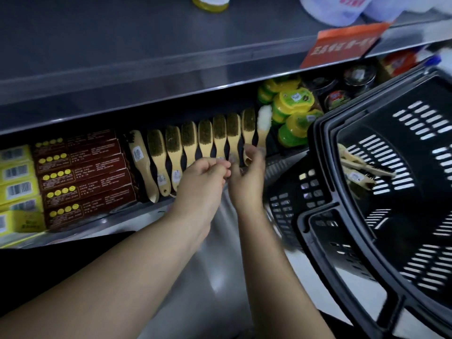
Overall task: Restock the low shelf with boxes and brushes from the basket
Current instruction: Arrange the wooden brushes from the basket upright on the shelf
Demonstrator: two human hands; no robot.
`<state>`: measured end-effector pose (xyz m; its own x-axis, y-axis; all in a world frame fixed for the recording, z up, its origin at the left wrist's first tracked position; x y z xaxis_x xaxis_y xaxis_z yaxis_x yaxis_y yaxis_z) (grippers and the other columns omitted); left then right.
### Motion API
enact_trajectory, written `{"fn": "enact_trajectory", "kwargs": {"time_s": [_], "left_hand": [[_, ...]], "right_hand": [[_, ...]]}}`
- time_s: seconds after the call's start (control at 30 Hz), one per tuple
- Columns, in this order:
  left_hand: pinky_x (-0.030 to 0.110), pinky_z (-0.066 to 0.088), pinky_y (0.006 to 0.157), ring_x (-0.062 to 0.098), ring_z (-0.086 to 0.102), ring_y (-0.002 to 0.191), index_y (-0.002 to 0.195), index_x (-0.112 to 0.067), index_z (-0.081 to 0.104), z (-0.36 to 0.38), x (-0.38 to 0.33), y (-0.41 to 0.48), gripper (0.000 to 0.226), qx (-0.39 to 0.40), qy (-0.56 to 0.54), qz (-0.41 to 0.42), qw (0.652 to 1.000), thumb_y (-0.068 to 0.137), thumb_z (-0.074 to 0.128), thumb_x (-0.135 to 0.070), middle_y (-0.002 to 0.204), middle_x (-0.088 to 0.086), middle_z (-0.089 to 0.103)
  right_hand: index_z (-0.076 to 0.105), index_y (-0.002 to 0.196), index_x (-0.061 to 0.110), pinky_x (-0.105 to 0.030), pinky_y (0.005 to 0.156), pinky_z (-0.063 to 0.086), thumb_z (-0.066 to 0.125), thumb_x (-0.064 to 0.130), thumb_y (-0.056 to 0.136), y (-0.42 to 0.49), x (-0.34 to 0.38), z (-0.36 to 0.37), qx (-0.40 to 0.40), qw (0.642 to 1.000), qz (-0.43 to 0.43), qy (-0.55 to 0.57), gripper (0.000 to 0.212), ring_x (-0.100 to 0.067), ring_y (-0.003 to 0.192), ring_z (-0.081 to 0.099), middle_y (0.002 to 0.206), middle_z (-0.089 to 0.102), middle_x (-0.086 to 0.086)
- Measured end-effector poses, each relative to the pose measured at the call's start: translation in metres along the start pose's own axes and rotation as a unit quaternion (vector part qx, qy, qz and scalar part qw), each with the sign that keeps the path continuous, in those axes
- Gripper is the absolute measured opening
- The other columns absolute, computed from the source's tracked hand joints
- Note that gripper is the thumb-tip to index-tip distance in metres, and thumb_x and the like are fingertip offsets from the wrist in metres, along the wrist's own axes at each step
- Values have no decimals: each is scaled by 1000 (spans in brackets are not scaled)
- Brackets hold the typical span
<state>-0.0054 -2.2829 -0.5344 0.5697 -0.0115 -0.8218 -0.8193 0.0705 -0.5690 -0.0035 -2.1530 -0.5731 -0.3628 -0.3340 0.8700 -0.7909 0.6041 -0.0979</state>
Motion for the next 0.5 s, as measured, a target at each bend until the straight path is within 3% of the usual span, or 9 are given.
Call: {"fn": "enact_trajectory", "kwargs": {"time_s": [0.1, 0.2, 0.27, 0.33, 0.4, 0.5], "left_hand": [[27, 48, 66, 6, 58, 72, 78, -25, 62, 14, -25, -15, 21, 5, 52, 86, 995, 89, 49, -13, 74, -8, 63], [41, 55, 71, 19, 63, 78, 82, -24, 62, 30, -45, -30, 17, 31, 72, 137, 987, 89, 50, -14, 78, -2, 64], [45, 54, 79, 25, 63, 86, 83, -24, 62, 41, -50, -38, 17, 52, 68, 152, 985, 88, 50, -14, 85, 5, 66], [34, 49, 76, 18, 60, 82, 81, -26, 61, 53, -52, -46, 18, 70, 90, 170, 979, 89, 50, -14, 85, 4, 65], [26, 44, 68, 13, 56, 76, 80, -28, 61, 69, -50, -52, 18, 95, 120, 184, 971, 89, 51, -15, 84, 2, 64], [26, 44, 61, 10, 55, 69, 83, -28, 60, 94, -50, -63, 14, 154, 202, 211, 944, 88, 54, -17, 80, -6, 60]], "right_hand": [[46, 123, 15, -24, 100, 39, 56, 2, 87, -19, 38, -20, 23, 998, -34, 48, 40, -12, 116, 47, 127, 45, -3], [49, 121, 16, -9, 91, 36, 57, 4, 88, -25, 76, -68, 4, 994, -108, 15, 36, 4, 98, 46, 119, 44, 0], [53, 119, 12, -15, 93, 39, 57, 2, 86, -24, 87, -104, -25, 987, -152, -52, 35, -1, 100, 48, 118, 46, -3], [56, 119, 11, -24, 98, 39, 58, 2, 84, -20, 84, -134, -44, 977, -160, -138, 36, -15, 110, 49, 120, 48, -5], [52, 125, 10, -27, 100, 35, 62, 10, 84, -16, 66, -153, -34, 969, -118, -212, 42, -21, 118, 46, 126, 48, -7], [43, 136, 11, -32, 100, 37, 63, 22, 86, -20, 37, -160, 11, 965, -62, -254, 55, -24, 122, 46, 133, 49, -8]]}}
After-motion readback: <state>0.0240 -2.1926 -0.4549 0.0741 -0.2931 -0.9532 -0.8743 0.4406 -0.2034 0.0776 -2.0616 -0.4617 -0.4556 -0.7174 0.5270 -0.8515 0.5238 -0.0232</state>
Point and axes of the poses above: each hand's wrist, its own y-axis towards the middle knuckle, its own z-axis out of the palm, x = y × z, the point moved 8 cm from there along y, towards the middle knuckle
